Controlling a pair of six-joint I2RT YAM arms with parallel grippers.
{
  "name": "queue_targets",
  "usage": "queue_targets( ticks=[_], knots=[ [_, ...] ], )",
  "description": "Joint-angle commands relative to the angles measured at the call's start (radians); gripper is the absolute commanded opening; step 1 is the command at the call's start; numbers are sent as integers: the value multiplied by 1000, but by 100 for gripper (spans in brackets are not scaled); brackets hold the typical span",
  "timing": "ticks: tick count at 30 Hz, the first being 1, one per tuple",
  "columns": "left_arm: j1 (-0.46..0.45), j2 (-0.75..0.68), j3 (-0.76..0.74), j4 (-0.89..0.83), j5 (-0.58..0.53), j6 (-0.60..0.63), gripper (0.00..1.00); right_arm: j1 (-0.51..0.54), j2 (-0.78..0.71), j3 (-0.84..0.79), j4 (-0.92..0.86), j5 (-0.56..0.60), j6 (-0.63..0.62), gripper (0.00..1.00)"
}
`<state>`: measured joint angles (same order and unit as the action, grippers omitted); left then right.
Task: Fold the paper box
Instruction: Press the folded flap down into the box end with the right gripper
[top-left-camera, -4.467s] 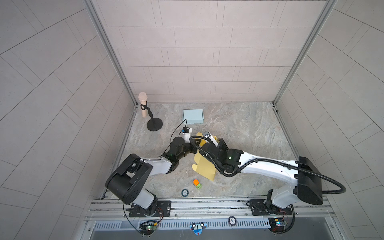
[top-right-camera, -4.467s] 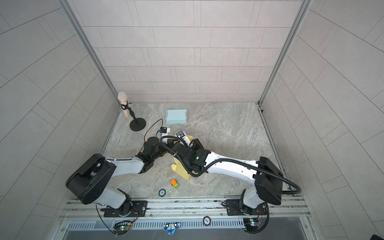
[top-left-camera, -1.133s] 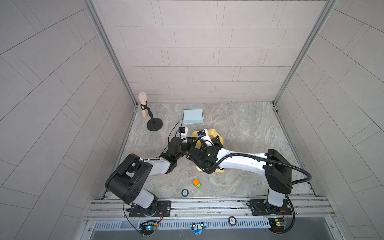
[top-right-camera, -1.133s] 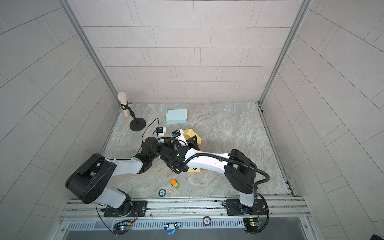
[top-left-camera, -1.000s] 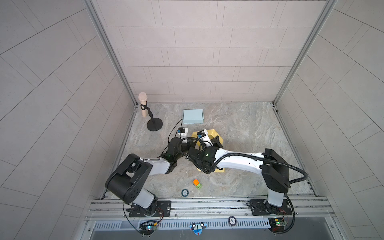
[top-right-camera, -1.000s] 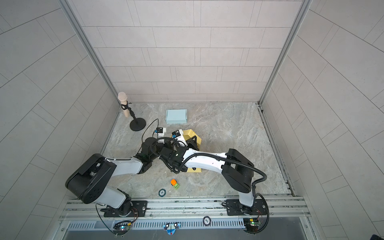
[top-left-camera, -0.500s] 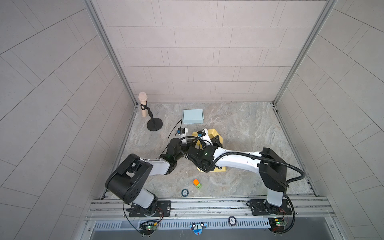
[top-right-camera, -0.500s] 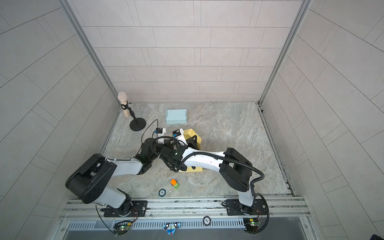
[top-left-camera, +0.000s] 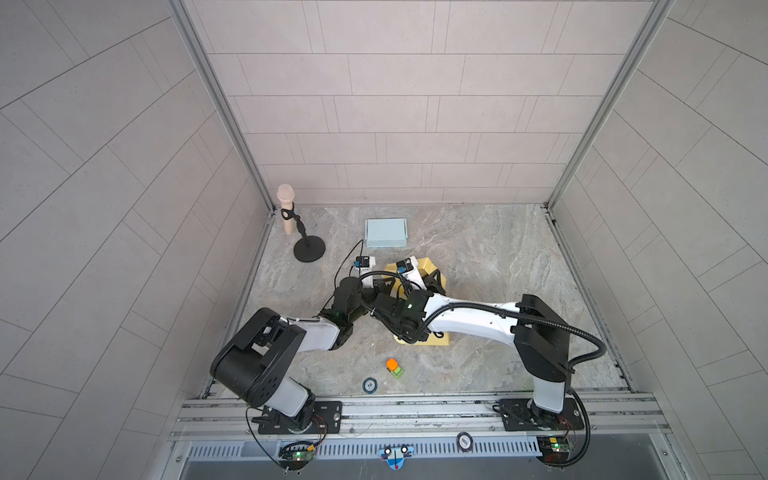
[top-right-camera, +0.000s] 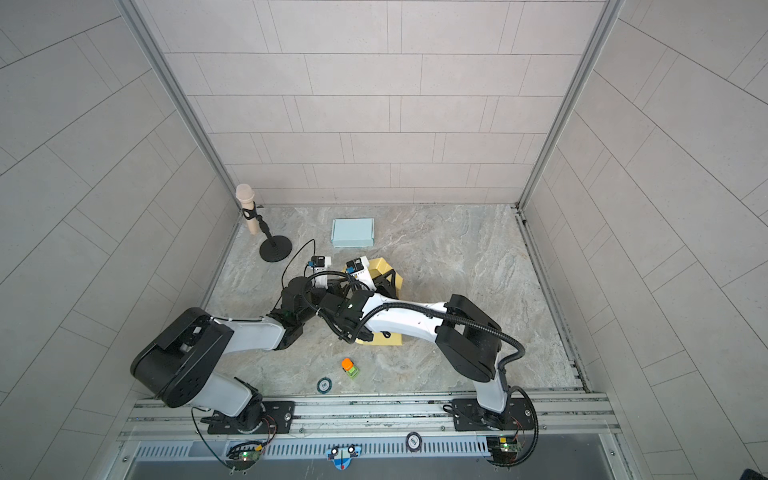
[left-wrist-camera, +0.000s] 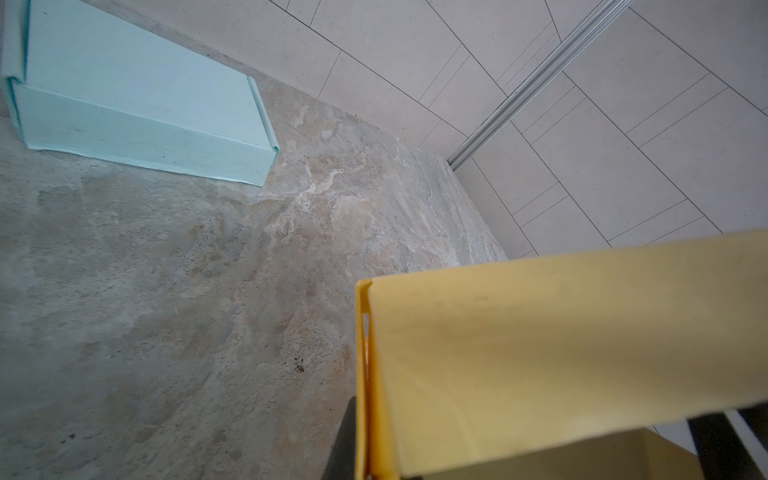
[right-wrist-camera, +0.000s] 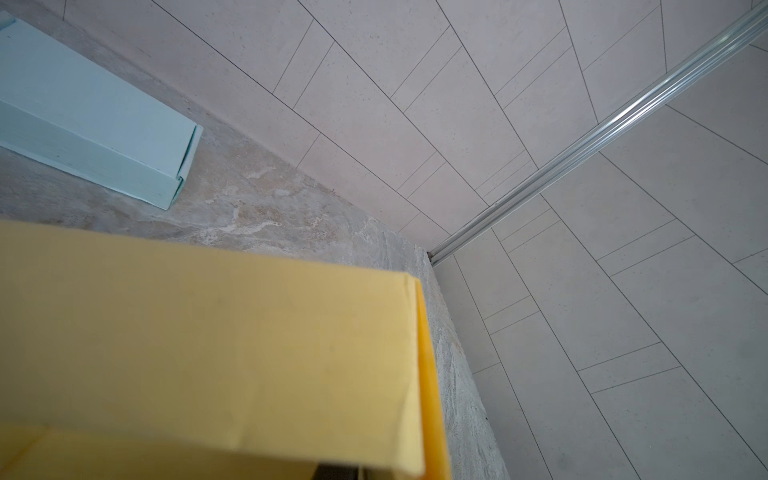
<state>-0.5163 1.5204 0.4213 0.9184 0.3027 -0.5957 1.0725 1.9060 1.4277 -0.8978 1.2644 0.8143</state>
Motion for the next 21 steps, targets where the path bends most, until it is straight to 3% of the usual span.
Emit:
queue_targets(
  ticks=[1, 3, 9, 17, 21],
  knots=[
    [2, -27, -7, 82, 39, -5, 6, -8, -21, -24, -20, 20, 35, 18],
    [2, -28, -8, 86, 38, -4, 6, -9, -20, -27, -16, 17, 39, 18],
    [2, -28, -9, 88, 38, -6, 6, -13, -23, -58, 59, -17, -11, 0],
    [4, -28, -11, 89, 39, -6, 6, -15, -30, -63, 73, -20, -23, 0],
    [4, -26, -9, 89, 38, -6, 6, -12, -47, -63, 64, -21, 0, 18]
  ],
)
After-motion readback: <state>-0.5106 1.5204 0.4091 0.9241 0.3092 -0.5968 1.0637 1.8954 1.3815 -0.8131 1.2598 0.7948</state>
